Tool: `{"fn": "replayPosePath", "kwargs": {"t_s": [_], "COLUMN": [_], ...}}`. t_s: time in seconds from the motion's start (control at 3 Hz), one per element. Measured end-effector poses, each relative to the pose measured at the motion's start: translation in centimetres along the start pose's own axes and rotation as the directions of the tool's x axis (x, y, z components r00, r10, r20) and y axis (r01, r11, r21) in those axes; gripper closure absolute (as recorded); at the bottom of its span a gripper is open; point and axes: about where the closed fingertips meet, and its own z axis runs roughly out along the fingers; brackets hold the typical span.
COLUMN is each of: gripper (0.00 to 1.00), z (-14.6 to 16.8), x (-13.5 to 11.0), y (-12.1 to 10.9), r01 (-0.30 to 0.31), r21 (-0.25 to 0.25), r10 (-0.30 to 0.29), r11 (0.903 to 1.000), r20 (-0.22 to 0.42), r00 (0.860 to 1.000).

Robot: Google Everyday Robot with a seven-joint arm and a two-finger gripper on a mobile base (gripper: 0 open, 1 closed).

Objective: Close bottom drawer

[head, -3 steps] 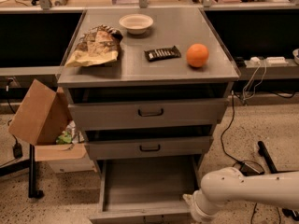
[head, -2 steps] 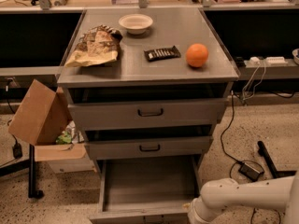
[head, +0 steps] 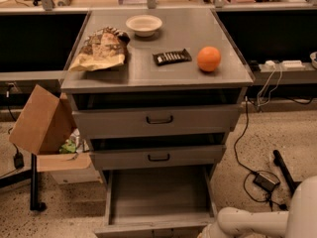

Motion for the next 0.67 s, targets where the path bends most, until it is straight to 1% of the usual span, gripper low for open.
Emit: {"fn": "replayPosePath", "kwargs": {"t_s": [0.33, 0.67], "gripper": [0.86, 1.0], "z": [1.79, 1.62], "x": [0.26, 0.21], "y": [-0.87, -0.72], "r01": [-0.018, -0.015], "r21": [-0.001, -0.002], "r10": [0.018, 0.015], "r11": [0.9998, 0.9999], "r20": [0.018, 0.016], "r00": [1.0, 1.0]}}
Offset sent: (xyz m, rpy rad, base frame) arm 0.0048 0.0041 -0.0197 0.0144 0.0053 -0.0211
